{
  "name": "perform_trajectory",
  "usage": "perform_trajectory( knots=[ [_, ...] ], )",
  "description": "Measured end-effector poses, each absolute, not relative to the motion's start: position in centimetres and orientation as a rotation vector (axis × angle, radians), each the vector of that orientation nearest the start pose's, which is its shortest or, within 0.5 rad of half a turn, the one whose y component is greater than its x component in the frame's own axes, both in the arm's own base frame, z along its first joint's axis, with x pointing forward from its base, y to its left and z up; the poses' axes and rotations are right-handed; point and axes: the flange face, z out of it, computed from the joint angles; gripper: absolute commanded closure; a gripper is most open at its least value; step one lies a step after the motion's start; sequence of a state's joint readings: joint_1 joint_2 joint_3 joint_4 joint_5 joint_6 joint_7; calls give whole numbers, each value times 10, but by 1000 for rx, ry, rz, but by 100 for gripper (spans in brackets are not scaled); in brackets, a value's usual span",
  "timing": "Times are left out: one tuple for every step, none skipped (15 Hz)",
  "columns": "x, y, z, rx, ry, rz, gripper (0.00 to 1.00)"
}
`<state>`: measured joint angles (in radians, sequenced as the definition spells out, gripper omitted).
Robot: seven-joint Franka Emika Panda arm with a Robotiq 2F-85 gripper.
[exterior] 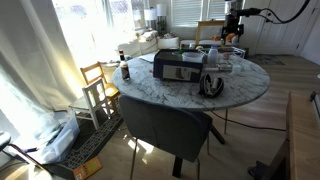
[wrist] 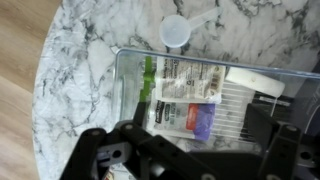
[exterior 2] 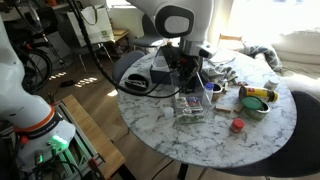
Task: Remove the content from the transparent box and put then in the bowl in the box
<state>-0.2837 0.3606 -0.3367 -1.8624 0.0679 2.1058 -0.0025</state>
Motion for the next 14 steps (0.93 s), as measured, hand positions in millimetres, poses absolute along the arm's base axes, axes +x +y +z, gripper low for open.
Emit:
perform_trajectory(
  knots=[
    [518, -345, 316, -2999, 1022, 194, 0],
    [524, -342, 307, -2995, 1040, 211, 0],
    [529, -339, 298, -2991, 1053, 228, 0],
    [534, -336, 291, -2990, 1060, 241, 0],
    [538, -333, 284, -2989, 1063, 254, 0],
    [541, -331, 277, -2988, 1064, 266, 0],
    [543, -329, 271, -2988, 1063, 278, 0],
    [544, -328, 266, -2989, 1061, 290, 0],
    [545, -328, 260, -2989, 1059, 302, 0],
    [545, -328, 255, -2989, 1058, 314, 0],
    [545, -328, 250, -2989, 1057, 325, 0],
    [545, -327, 246, -2988, 1056, 336, 0],
    [545, -327, 242, -2988, 1054, 345, 2],
    [545, -326, 239, -2987, 1051, 352, 6]
  ],
)
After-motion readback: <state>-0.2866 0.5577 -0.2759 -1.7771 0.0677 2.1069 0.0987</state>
